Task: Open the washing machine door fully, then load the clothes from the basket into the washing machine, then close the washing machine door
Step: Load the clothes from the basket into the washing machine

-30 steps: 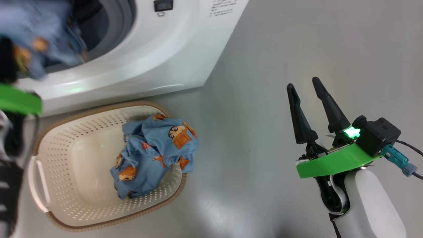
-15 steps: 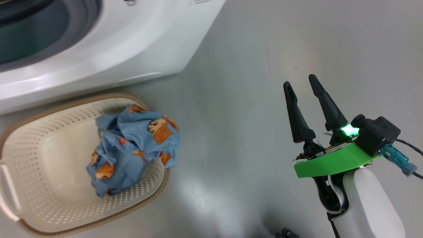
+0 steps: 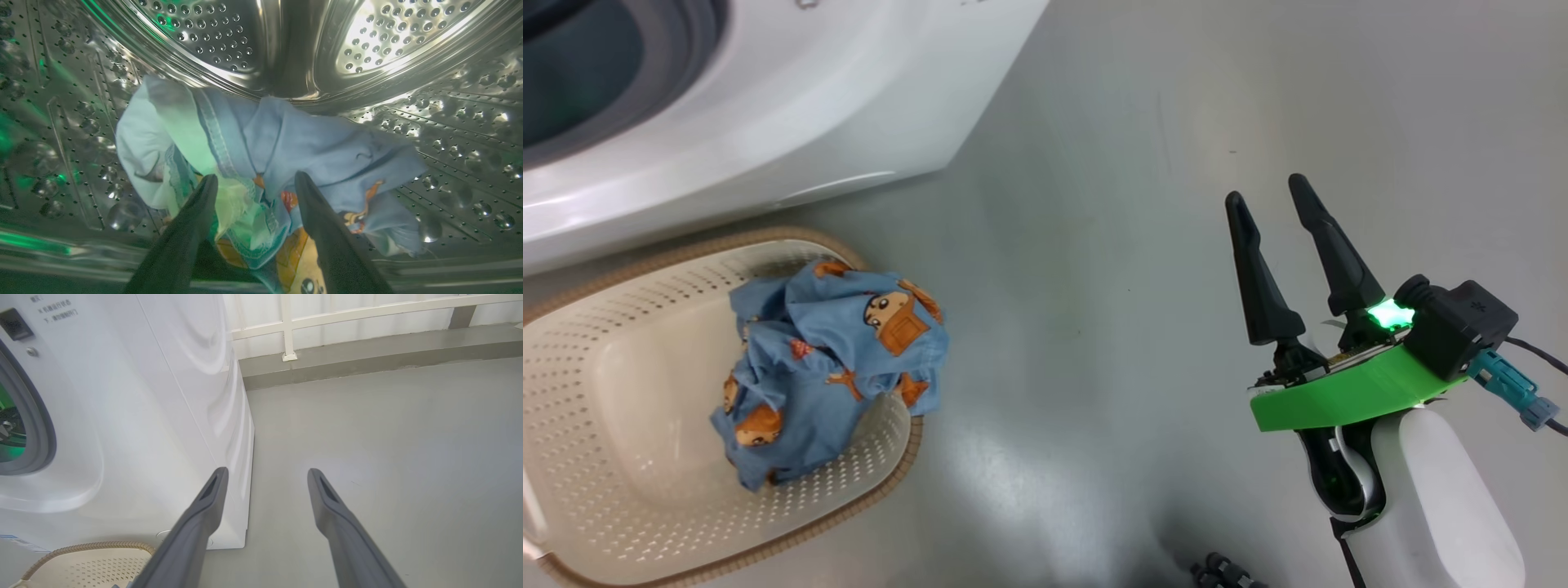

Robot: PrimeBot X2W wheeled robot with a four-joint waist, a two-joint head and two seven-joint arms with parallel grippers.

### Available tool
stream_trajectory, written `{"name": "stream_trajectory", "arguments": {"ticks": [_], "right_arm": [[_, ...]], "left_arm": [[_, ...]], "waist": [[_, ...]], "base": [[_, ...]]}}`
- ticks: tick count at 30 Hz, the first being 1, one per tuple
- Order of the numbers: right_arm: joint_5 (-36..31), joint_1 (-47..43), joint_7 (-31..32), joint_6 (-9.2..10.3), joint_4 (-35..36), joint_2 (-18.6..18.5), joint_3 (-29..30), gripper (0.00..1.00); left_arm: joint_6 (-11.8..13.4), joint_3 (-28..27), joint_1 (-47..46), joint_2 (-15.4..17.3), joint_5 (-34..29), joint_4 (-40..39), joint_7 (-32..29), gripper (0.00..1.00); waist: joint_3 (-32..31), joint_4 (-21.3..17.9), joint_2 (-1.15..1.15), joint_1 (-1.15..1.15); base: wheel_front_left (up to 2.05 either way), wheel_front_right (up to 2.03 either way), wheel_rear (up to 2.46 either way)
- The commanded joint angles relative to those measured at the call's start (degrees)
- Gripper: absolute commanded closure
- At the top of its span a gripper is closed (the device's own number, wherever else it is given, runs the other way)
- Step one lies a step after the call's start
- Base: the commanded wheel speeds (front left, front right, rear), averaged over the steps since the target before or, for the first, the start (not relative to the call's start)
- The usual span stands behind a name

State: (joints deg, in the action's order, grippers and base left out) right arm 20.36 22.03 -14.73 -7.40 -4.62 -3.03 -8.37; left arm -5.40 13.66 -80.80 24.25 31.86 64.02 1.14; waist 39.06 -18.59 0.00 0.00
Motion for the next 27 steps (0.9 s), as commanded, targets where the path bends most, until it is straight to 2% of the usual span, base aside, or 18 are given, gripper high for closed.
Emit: {"name": "stream_trajectory", "arguments": {"ticks": [1, 7, 15, 20, 27], "right_arm": [[0.2, -0.5, -0.3, -0.09, 1.3, 0.1, -0.8, 0.0], [-0.1, -0.3, -0.3, -0.09, 1.2, 0.1, -0.5, 0.0], [-0.6, -0.7, -0.3, -0.09, 0.7, 0.1, 0.0, 0.0], [-0.7, -1.2, -0.3, -0.09, 0.4, 0.1, 0.3, 0.0], [-1.2, -2.1, -0.3, -0.09, -0.1, 0.1, 0.8, 0.0]], "left_arm": [[-0.3, -0.2, -0.9, 2.3, -0.9, -0.5, 0.7, 0.0], [-1.4, 0.6, 0.4, 0.7, -0.1, 1.7, 3.7, 0.0], [-2.0, 3.0, 5.4, -0.5, 1.0, 0.5, 9.7, 0.0], [-2.1, 5.1, 10.7, -0.8, 3.6, -4.9, 12.0, 0.0], [-2.1, 5.8, 21.1, 0.7, 7.4, -15.1, 13.6, 0.0]], "waist": [[-0.4, 0.5, 0.0, 0.0], [-1.9, 2.1, 0.0, 0.0], [-4.5, 4.3, 0.0, 0.0], [-6.4, 5.5, 0.0, 0.0], [-9.3, 7.0, 0.0, 0.0]], "base": [[0.0, 0.0, 0.0], [0.0, 0.0, 0.0], [0.0, 0.0, 0.0], [0.0, 0.0, 0.0], [0.0, 0.0, 0.0]]}}
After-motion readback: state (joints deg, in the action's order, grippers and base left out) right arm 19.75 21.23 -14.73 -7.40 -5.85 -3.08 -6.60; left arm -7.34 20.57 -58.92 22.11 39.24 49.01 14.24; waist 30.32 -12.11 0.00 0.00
